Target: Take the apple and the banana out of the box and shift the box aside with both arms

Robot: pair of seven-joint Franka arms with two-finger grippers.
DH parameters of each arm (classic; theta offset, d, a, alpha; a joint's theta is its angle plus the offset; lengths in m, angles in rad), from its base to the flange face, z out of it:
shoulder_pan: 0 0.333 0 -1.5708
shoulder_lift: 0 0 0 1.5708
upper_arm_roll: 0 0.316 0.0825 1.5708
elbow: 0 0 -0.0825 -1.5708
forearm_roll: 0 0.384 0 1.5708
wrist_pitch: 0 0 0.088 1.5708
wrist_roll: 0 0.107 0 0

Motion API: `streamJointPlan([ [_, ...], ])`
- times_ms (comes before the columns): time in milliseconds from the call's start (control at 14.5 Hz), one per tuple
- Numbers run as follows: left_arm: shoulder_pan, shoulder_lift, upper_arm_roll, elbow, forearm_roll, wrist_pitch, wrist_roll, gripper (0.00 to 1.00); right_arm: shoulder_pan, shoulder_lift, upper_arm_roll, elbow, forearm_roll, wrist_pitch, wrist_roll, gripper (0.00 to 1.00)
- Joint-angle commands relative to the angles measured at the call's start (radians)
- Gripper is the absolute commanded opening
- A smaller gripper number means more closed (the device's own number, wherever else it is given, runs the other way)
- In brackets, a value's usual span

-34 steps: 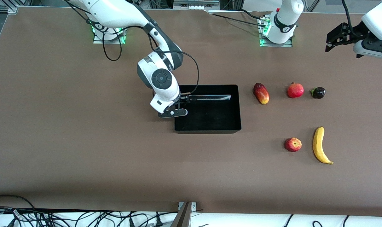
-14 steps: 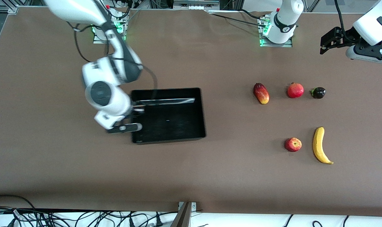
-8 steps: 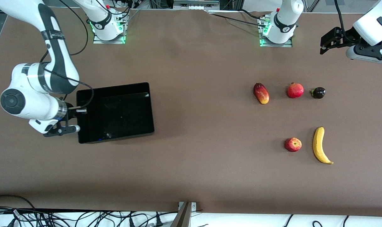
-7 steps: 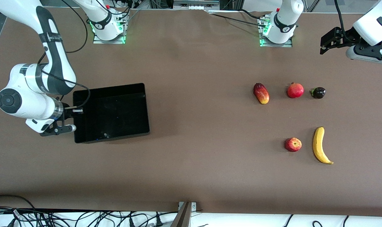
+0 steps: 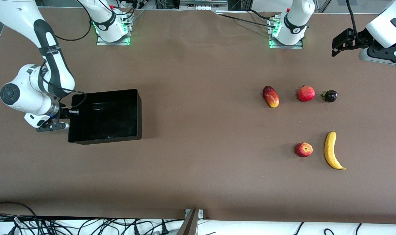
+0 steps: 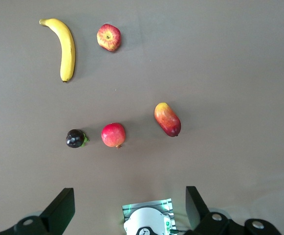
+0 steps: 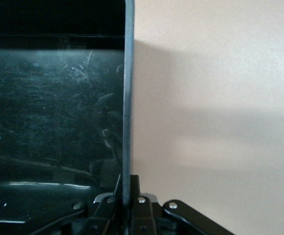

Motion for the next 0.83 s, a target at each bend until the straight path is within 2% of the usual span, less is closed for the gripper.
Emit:
streamJointPlan([
  [0,0.008,-0.010,-0.004,-0.005,0.000,-0.010,-0.007,1.00,-0.013,0.001,0.006,-0.031,0.018,0.036,-0.027,0.00],
  [69,0.008,-0.010,-0.004,-0.005,0.000,-0.010,-0.007,1.00,-0.013,-0.004,0.006,-0.027,0.018,0.030,-0.023,0.00],
  [138,0.010,-0.010,-0.004,-0.005,0.000,-0.010,-0.007,1.00,-0.011,-0.010,0.006,-0.017,0.018,0.018,-0.021,0.28],
  [207,0.010,-0.010,-0.005,-0.005,0.000,-0.010,-0.007,1.00,-0.010,-0.019,0.008,-0.002,0.018,-0.006,-0.021,0.94],
  [276,0.010,-0.010,-0.005,-0.005,0.000,-0.010,-0.007,1.00,-0.010,-0.031,0.011,0.025,0.016,-0.042,-0.022,1.00],
  [622,0.008,-0.005,-0.005,-0.006,0.000,-0.010,-0.013,1.00,0.027,-0.077,0.017,0.286,0.002,-0.417,0.075,1.00],
  [760,0.008,-0.005,-0.005,-0.006,0.000,-0.010,-0.012,1.00,0.050,-0.146,0.015,0.314,-0.004,-0.497,0.105,1.00],
])
